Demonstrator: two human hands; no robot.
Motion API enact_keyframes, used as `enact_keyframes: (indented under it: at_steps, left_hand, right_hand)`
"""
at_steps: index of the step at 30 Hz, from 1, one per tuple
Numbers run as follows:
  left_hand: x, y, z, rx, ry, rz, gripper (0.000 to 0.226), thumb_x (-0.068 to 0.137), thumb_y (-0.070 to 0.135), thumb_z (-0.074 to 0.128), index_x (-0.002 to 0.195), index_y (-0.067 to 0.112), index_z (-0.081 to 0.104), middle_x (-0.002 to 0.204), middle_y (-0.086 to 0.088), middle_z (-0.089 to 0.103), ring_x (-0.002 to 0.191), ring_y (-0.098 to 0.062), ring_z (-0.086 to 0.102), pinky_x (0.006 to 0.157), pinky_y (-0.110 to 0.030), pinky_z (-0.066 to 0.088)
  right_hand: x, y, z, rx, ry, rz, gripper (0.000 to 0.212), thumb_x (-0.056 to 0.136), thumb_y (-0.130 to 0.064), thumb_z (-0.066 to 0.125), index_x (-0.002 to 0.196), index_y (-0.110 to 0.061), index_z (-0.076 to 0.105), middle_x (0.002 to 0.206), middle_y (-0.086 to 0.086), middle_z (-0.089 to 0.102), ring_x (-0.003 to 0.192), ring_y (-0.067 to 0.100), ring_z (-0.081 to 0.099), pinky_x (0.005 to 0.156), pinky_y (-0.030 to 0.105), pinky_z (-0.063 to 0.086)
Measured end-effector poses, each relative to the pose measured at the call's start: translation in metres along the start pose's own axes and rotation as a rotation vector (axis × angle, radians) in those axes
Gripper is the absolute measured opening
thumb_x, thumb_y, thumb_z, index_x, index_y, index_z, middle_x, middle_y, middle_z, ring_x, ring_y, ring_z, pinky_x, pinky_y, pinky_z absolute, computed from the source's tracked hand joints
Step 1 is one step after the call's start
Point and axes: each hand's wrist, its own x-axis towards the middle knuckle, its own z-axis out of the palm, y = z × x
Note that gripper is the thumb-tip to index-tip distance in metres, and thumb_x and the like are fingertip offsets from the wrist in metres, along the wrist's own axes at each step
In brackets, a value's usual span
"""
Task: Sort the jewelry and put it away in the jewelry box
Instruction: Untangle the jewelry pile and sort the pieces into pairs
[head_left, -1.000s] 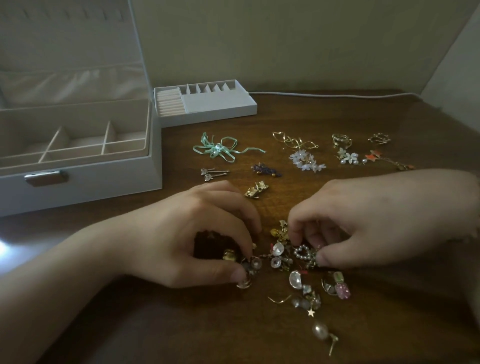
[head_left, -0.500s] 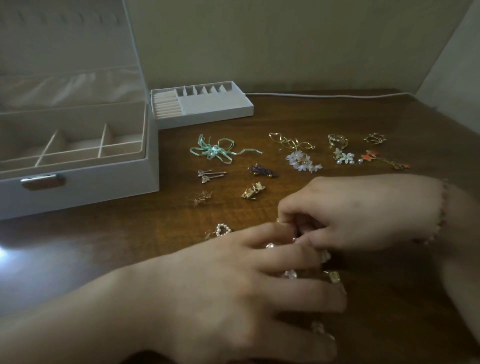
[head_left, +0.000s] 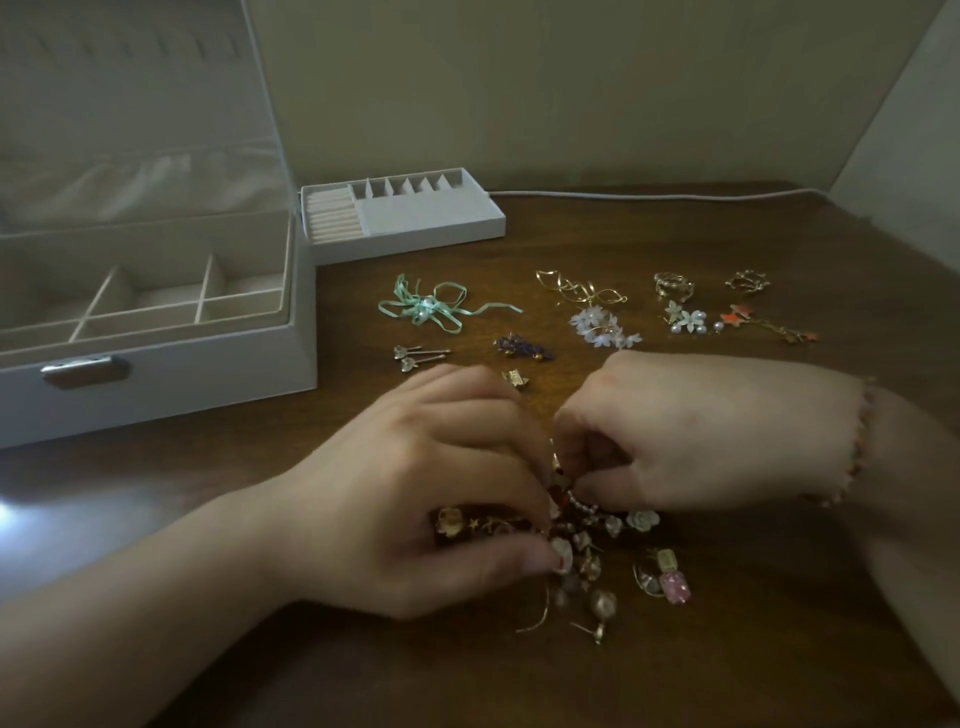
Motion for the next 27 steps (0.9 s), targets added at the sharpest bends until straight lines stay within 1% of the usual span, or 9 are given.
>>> enact_keyframes:
  at_steps: [4,7,12,14,16,19,21,24,27]
  left_hand:
    - [-0.001,-0.006,0.001,-0.046,0.095,-0.116,0.025,0.095,0.035,0.063,0.092,0.015,0.078,0.101,0.004,0.069,0.101,-0.018,0.061,0.088,-0.038,0.049]
    - [-0.002,-0.009,0.0,-0.053,0.085,-0.154,0.023,0.095,0.035,0.062,0.096,0.018,0.078,0.102,0.006,0.069,0.102,-0.013,0.061,0.09,-0.034,0.048]
    - [-0.002,-0.01,-0.001,-0.059,0.064,-0.176,0.021,0.095,0.033,0.063,0.098,0.018,0.078,0.104,0.007,0.069,0.103,-0.012,0.061,0.09,-0.033,0.048]
    - [-0.003,-0.011,-0.002,-0.056,0.062,-0.175,0.014,0.092,0.02,0.064,0.096,0.017,0.077,0.103,0.007,0.069,0.102,-0.012,0.061,0.089,-0.032,0.049]
    - [-0.005,-0.013,-0.003,-0.067,0.078,-0.199,0.026,0.078,0.001,0.059,0.091,0.017,0.076,0.101,0.007,0.068,0.101,-0.014,0.061,0.087,-0.031,0.049]
    - [-0.005,-0.015,-0.004,-0.085,0.179,-0.246,0.04,0.064,-0.016,0.05,0.079,0.016,0.07,0.09,0.004,0.066,0.093,-0.017,0.062,0.077,-0.032,0.051]
    - [-0.005,-0.017,-0.005,-0.067,0.287,-0.279,0.041,0.061,-0.017,0.047,0.074,0.018,0.064,0.083,0.002,0.064,0.085,-0.018,0.061,0.07,-0.034,0.05]
    - [-0.007,-0.02,-0.006,-0.066,0.443,-0.333,0.043,0.058,-0.017,0.045,0.071,0.023,0.055,0.077,0.002,0.059,0.075,-0.018,0.057,0.063,-0.03,0.046]
    - [-0.007,-0.022,-0.006,-0.062,0.518,-0.379,0.046,0.057,-0.019,0.044,0.069,0.024,0.051,0.072,0.0,0.056,0.069,-0.02,0.053,0.059,-0.028,0.041]
  right_hand:
    - [0.0,-0.001,0.001,-0.052,0.051,-0.017,0.013,0.084,-0.043,0.065,0.083,-0.031,0.064,0.065,-0.014,0.054,0.064,-0.007,0.052,0.049,0.015,0.035]
    - [0.0,0.0,-0.001,-0.017,0.056,-0.034,0.01,0.084,-0.04,0.065,0.081,-0.031,0.065,0.063,-0.015,0.055,0.068,-0.013,0.052,0.05,0.015,0.038]
    - [-0.001,0.006,-0.002,0.044,0.044,-0.029,0.007,0.09,-0.034,0.06,0.089,-0.031,0.066,0.071,-0.015,0.057,0.075,-0.011,0.053,0.056,0.016,0.045]
    - [-0.004,0.008,-0.004,0.057,0.03,-0.019,0.006,0.091,-0.032,0.059,0.091,-0.033,0.065,0.072,-0.015,0.058,0.076,-0.01,0.053,0.057,0.016,0.045]
    - [-0.008,0.01,-0.005,0.039,0.015,-0.01,0.007,0.09,-0.038,0.059,0.094,-0.036,0.065,0.074,-0.015,0.059,0.077,-0.008,0.055,0.057,0.018,0.046]
    - [-0.008,0.008,-0.006,-0.008,-0.003,-0.011,0.024,0.085,-0.056,0.058,0.099,-0.038,0.064,0.082,-0.015,0.06,0.074,-0.001,0.057,0.061,0.019,0.049]
    - [-0.006,0.005,-0.004,-0.034,0.016,0.0,0.031,0.082,-0.061,0.057,0.099,-0.037,0.066,0.081,-0.016,0.059,0.072,0.0,0.056,0.063,0.02,0.049]
    - [-0.002,0.001,0.0,-0.095,0.078,0.025,0.03,0.082,-0.061,0.059,0.094,-0.036,0.068,0.072,-0.017,0.056,0.064,-0.002,0.051,0.056,0.019,0.041]
    - [-0.001,-0.002,0.0,-0.126,0.118,0.027,0.025,0.084,-0.058,0.06,0.092,-0.036,0.07,0.067,-0.018,0.054,0.061,-0.003,0.049,0.055,0.019,0.04]
